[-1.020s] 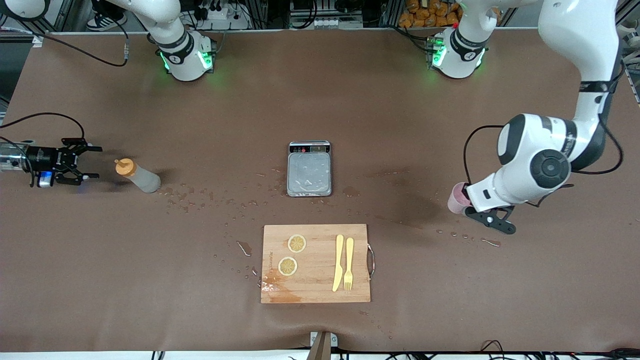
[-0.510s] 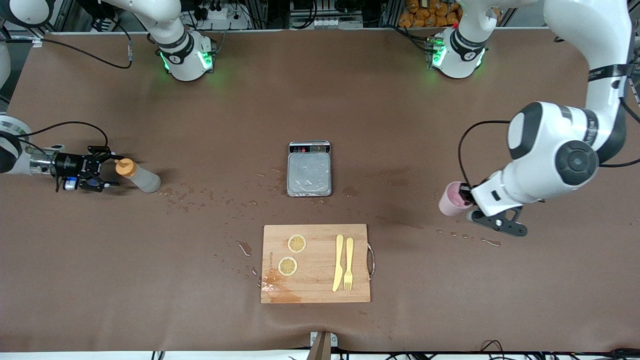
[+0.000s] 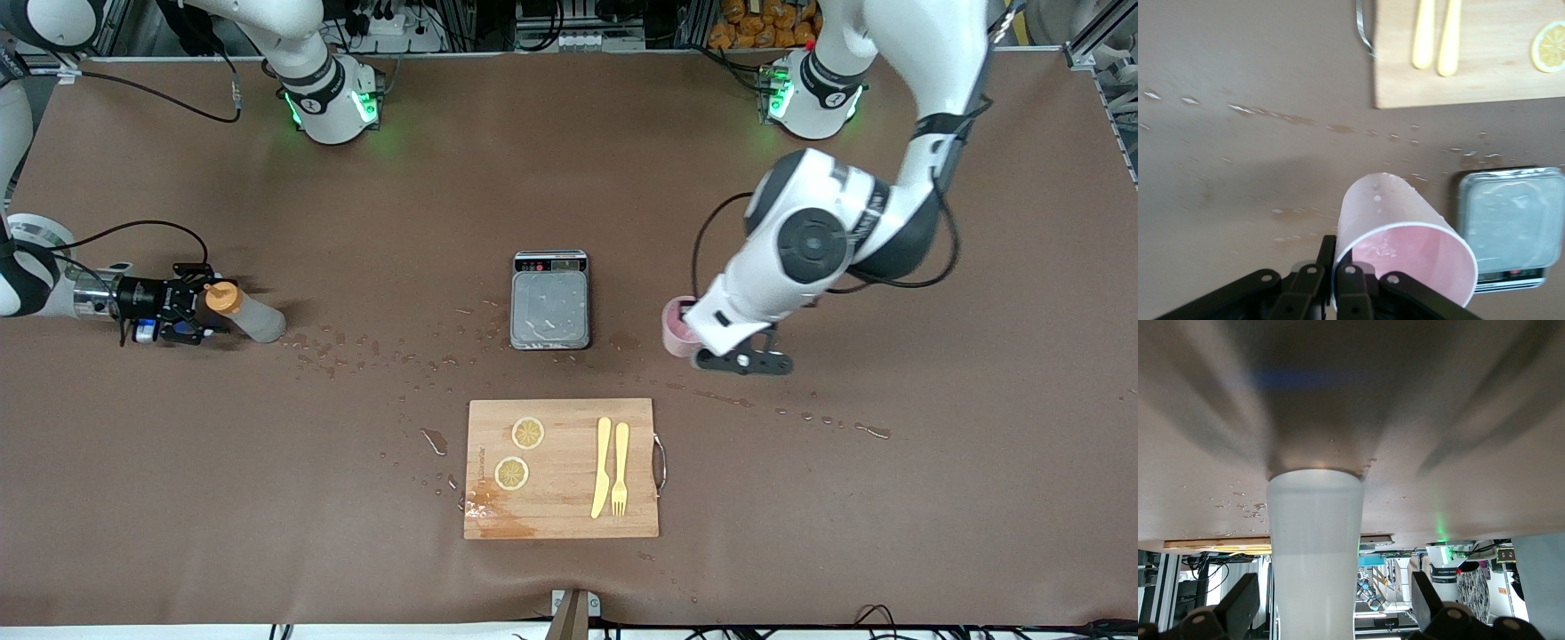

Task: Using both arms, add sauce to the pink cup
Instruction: 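Set the cup on the scale while the right gripper lifts the bottle, then withdraw the left gripper while the right gripper carries the bottle, then move the sauce bottle over the pink cup with the right gripper, then tilt the bottle nozzle into the pink cup and dispense sauce, then carry the sauce bottle back beside the cutting board with the right gripper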

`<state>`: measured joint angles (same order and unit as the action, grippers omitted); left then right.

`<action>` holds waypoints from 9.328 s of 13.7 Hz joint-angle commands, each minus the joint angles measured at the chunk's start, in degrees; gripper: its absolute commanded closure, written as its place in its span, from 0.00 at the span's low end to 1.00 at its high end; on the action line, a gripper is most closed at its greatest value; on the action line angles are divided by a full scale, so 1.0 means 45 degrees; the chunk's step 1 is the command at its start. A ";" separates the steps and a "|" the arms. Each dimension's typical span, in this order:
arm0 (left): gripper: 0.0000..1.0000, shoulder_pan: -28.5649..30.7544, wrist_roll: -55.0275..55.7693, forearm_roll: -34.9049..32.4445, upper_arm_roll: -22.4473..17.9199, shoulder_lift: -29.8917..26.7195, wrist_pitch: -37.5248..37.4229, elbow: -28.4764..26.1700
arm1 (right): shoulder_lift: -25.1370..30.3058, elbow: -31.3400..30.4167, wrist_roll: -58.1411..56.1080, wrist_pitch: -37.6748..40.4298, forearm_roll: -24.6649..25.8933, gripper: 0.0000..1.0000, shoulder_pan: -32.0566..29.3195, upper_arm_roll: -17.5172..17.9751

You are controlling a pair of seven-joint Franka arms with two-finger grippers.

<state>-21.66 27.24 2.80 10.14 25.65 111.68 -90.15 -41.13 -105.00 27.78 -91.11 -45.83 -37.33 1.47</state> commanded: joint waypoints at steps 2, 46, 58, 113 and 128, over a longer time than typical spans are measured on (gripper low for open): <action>1.00 -0.1628 0.2535 0.0295 -0.0163 0.1640 0.0063 0.1613 | 0.0077 -0.0202 0.0077 -0.0359 -0.0402 0.00 0.0404 -0.0014; 0.00 0.2877 -0.1636 -0.1111 -0.0319 -0.2573 -0.3155 0.1712 | 0.5232 0.0325 0.9289 -0.1062 0.3073 0.53 0.5851 -0.0034; 0.00 0.3466 -0.7027 -0.1131 -0.1804 -0.6111 -0.5168 -0.0574 | 0.6054 0.0520 1.7470 -0.2117 0.7111 0.53 1.0673 0.0044; 0.00 0.3484 -0.5761 -0.0878 -0.1061 -0.6053 -0.6125 0.0658 | 0.5978 0.0852 1.0319 0.0850 0.3955 0.77 0.6015 0.0025; 0.00 0.3446 -0.5507 -0.0291 -0.0984 -0.6384 -0.6576 0.0677 | 0.0236 0.1047 0.1292 0.1867 0.1473 0.71 0.1655 0.0005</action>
<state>-6.24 1.31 0.67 5.38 -2.33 83.07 -87.43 -37.92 -101.75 36.65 -83.87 -37.51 -27.89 0.44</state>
